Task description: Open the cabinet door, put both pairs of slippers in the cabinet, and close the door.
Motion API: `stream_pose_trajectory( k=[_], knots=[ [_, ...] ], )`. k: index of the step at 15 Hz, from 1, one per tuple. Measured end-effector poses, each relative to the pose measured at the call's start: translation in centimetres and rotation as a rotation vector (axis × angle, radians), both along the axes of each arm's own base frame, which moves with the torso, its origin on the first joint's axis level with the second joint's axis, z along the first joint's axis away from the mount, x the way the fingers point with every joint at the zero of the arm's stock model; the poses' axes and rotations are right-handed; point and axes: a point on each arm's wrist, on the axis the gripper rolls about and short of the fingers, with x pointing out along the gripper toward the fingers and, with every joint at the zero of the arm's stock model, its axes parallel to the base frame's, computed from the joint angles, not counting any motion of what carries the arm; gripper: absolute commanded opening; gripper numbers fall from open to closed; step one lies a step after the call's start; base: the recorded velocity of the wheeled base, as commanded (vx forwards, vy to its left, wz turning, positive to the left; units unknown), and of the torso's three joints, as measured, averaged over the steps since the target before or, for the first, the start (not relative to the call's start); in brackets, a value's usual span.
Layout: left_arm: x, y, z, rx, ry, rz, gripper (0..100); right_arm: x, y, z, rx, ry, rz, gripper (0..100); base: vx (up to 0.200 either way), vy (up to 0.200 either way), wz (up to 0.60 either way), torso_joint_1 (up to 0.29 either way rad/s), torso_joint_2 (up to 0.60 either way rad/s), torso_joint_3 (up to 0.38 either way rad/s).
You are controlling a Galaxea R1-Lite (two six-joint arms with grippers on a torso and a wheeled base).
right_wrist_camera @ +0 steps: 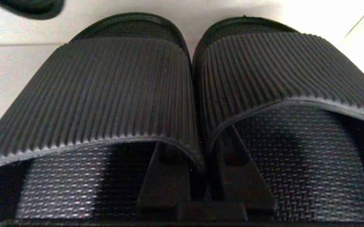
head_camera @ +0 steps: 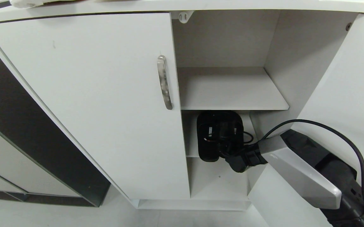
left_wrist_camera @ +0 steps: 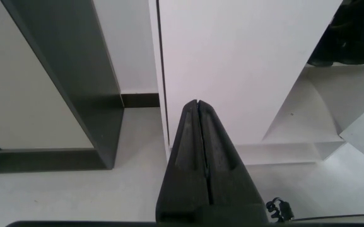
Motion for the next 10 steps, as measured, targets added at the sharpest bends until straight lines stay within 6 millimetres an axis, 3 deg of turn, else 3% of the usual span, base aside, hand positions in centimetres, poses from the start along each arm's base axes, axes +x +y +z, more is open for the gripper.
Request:
stream_pose_trajectory(
  k=[5, 6, 10],
  knots=[
    [0.00, 0.00, 0.00, 0.000, 0.000, 0.000, 0, 0.59, -0.26, -0.58, -0.004, 0.005, -0.010, 0, 0.000, 0.000, 0.00, 0.000, 0.00, 0.000],
    [0.00, 0.00, 0.00, 0.000, 0.000, 0.000, 0, 0.61, -0.24, -0.65, -0.004, 0.006, -0.010, 100, 0.000, 0.000, 0.00, 0.000, 0.00, 0.000],
    [0.00, 0.00, 0.00, 0.000, 0.000, 0.000, 0, 0.49, -0.24, -0.91, -0.010, 0.013, -0.013, 100, 0.000, 0.000, 0.00, 0.000, 0.00, 0.000]
  ],
)
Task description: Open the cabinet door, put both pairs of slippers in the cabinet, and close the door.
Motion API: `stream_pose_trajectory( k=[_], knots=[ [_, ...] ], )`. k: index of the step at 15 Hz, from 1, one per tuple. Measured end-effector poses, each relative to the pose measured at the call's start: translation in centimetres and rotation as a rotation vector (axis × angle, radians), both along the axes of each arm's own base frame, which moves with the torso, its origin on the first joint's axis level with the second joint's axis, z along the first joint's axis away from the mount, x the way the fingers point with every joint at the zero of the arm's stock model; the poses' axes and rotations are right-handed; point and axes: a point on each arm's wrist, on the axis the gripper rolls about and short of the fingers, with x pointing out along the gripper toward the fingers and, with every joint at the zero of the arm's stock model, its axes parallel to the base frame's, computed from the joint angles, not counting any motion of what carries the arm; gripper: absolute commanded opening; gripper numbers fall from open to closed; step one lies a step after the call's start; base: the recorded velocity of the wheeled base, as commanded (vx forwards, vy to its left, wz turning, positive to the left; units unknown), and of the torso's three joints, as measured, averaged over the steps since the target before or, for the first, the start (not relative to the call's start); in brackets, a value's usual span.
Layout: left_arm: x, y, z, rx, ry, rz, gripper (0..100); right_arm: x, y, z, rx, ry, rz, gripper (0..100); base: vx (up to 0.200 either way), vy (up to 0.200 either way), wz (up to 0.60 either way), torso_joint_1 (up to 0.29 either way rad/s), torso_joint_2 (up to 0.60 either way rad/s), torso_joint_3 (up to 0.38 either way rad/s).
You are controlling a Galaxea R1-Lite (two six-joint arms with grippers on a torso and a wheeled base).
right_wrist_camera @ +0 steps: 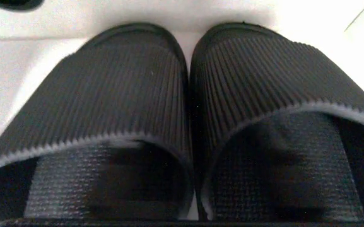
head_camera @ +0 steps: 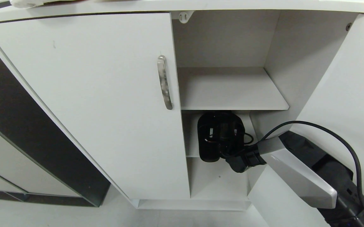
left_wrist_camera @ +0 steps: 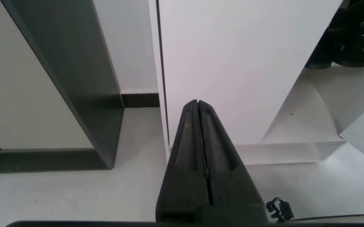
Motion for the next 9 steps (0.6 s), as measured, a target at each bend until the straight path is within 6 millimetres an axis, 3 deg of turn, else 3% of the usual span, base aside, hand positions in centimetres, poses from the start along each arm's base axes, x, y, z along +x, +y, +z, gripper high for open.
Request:
stream_pose_trajectory(
  k=[4, 9],
  knots=[
    [0.0, 0.0, 0.0, 0.000, 0.000, 0.001, 0, -1.6, -0.2, -0.5, -0.011, 0.017, 0.011, 100, 0.000, 0.000, 0.00, 0.000, 0.00, 0.000],
    [0.0, 0.0, 0.0, -0.001, 0.000, 0.002, 0, -5.6, -1.0, -0.2, -0.008, 0.009, 0.027, 100, 0.000, 0.000, 0.00, 0.000, 0.00, 0.000]
  ],
)
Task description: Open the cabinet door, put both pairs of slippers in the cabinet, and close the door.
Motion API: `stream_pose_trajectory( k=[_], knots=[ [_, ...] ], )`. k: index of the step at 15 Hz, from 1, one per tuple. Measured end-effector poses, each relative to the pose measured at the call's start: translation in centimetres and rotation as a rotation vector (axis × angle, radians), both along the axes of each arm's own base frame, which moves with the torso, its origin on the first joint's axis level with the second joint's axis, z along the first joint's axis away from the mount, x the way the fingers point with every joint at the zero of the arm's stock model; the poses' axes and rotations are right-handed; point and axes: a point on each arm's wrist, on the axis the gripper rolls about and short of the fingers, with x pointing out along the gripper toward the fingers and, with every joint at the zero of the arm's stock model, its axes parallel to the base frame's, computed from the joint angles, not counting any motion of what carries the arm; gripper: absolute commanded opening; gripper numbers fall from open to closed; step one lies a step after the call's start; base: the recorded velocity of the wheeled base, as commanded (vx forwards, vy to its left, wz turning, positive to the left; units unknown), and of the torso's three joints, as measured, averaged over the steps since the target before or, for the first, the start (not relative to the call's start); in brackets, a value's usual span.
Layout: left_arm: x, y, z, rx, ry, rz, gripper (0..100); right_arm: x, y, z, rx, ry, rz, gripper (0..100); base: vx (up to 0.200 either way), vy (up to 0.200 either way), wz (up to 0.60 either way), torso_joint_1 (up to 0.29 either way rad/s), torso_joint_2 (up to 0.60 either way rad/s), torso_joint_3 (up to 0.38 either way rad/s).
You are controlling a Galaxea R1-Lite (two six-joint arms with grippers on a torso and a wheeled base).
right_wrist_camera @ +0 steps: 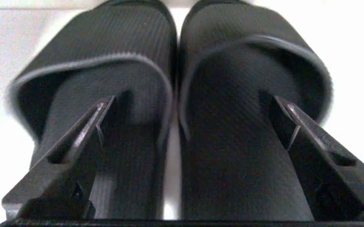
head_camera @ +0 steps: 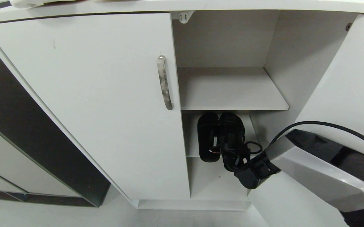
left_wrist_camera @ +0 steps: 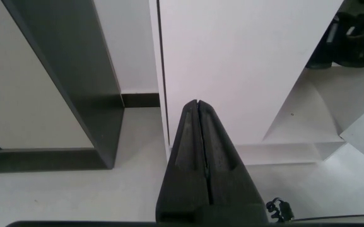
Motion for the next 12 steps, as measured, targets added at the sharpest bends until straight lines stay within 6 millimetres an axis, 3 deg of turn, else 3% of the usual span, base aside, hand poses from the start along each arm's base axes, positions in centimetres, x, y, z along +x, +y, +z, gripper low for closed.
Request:
stream_pose_trajectory(
  k=[7, 8, 12],
  knots=[
    [0.0, 0.0, 0.0, 0.000, 0.000, 0.001, 0, -10.1, -0.9, 0.1, -0.015, 0.010, 0.098, 100, 0.000, 0.000, 0.00, 0.000, 0.00, 0.000],
    [0.0, 0.0, 0.0, 0.000, 0.000, 0.000, 0, -10.9, -1.0, 0.3, -0.017, 0.013, 0.111, 100, 0.000, 0.000, 0.00, 0.000, 0.00, 0.000],
    [0.0, 0.0, 0.0, -0.001, 0.000, 0.000, 0, -11.8, -1.3, 1.0, -0.015, 0.010, 0.122, 100, -0.200, 0.000, 0.00, 0.002, 0.00, 0.002]
  ],
)
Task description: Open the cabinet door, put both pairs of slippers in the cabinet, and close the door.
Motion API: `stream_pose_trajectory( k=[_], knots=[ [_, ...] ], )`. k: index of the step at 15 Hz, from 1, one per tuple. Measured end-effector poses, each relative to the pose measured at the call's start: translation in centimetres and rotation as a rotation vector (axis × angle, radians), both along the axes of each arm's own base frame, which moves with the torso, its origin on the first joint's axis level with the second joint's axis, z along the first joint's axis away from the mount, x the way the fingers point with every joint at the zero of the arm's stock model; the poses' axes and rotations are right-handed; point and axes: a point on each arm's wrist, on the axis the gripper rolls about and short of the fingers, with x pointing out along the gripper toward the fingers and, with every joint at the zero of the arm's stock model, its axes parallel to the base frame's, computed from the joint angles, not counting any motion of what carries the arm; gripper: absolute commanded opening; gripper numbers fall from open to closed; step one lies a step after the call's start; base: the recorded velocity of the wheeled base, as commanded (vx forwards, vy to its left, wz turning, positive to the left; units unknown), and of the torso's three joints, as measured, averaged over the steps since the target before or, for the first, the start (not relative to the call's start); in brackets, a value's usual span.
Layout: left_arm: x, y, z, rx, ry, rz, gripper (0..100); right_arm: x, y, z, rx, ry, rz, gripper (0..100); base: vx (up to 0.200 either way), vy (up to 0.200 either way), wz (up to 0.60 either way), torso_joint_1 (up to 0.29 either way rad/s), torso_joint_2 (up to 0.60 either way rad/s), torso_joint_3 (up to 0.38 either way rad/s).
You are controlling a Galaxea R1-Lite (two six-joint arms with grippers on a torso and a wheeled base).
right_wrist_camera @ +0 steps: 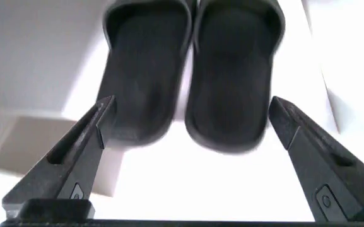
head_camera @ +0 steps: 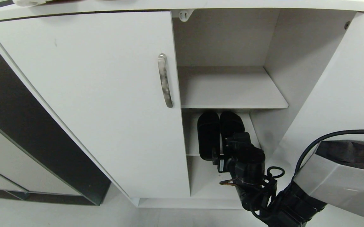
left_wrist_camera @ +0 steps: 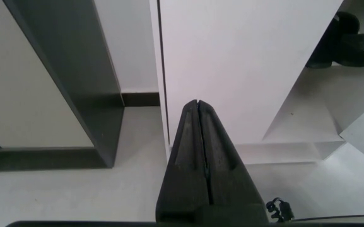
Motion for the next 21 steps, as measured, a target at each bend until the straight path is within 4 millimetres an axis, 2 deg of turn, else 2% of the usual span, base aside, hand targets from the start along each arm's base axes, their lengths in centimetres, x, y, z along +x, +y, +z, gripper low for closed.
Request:
stream_pose_trajectory(
  k=[7, 21],
  knots=[
    [0.00, 0.00, 0.00, -0.001, 0.000, 0.001, 0, -0.43, 0.08, -0.12, -0.006, 0.007, 0.010, 100, -0.200, 0.000, 0.00, 0.001, 0.00, 0.002],
    [0.00, 0.00, 0.00, -0.001, 0.000, -0.001, 0, -0.41, -0.18, -0.15, 0.000, 0.000, 0.003, 100, 0.000, 0.000, 0.00, 0.001, 0.00, 0.027]
  ],
)
